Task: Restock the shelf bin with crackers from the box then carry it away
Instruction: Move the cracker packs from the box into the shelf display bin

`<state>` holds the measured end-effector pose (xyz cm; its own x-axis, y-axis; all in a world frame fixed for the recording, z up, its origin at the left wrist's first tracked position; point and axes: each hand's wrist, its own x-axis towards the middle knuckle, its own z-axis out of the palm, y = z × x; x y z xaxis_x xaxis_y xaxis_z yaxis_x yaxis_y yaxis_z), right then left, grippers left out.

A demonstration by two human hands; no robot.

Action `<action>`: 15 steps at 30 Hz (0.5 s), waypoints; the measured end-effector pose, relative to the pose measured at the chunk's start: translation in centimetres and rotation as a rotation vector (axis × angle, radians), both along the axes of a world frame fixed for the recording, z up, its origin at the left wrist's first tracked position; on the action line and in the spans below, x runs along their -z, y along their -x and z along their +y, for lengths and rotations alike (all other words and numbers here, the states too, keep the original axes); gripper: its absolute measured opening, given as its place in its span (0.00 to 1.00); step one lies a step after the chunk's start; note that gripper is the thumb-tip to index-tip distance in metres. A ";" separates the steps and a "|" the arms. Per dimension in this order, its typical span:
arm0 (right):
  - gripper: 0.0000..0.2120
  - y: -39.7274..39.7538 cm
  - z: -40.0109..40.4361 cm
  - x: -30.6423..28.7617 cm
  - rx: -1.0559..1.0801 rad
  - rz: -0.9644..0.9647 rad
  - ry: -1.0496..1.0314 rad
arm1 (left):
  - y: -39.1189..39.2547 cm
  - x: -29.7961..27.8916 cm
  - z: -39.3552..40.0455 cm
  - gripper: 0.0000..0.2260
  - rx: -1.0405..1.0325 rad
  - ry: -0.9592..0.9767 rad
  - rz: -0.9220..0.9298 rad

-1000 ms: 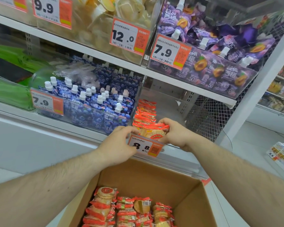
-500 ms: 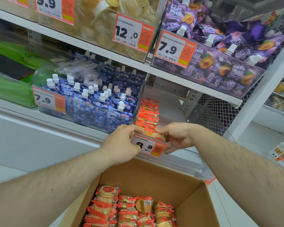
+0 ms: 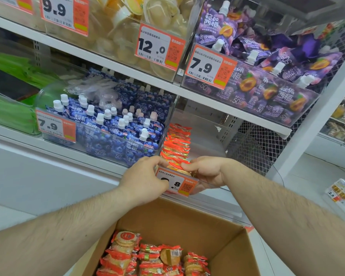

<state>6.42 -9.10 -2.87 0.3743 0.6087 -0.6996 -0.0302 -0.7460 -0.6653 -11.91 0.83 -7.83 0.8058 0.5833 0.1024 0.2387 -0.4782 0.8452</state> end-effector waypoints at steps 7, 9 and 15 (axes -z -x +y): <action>0.16 0.4 1.4 -0.6 -0.079 -0.094 0.020 | -0.5 -0.2 0.3 0.11 -0.087 -0.087 0.012; 0.18 0.0 1.0 -0.1 -0.080 -0.033 0.009 | -0.6 -0.1 0.4 0.10 -0.094 -0.095 0.010; 0.19 -0.5 0.6 1.0 -0.076 0.001 -0.011 | -0.8 0.1 0.4 0.08 -0.117 -0.145 0.019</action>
<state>6.88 -8.55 -3.89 0.3258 0.6429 -0.6932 0.0255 -0.7389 -0.6733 -11.11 1.19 -7.94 0.7361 0.6531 0.1779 0.3150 -0.5631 0.7640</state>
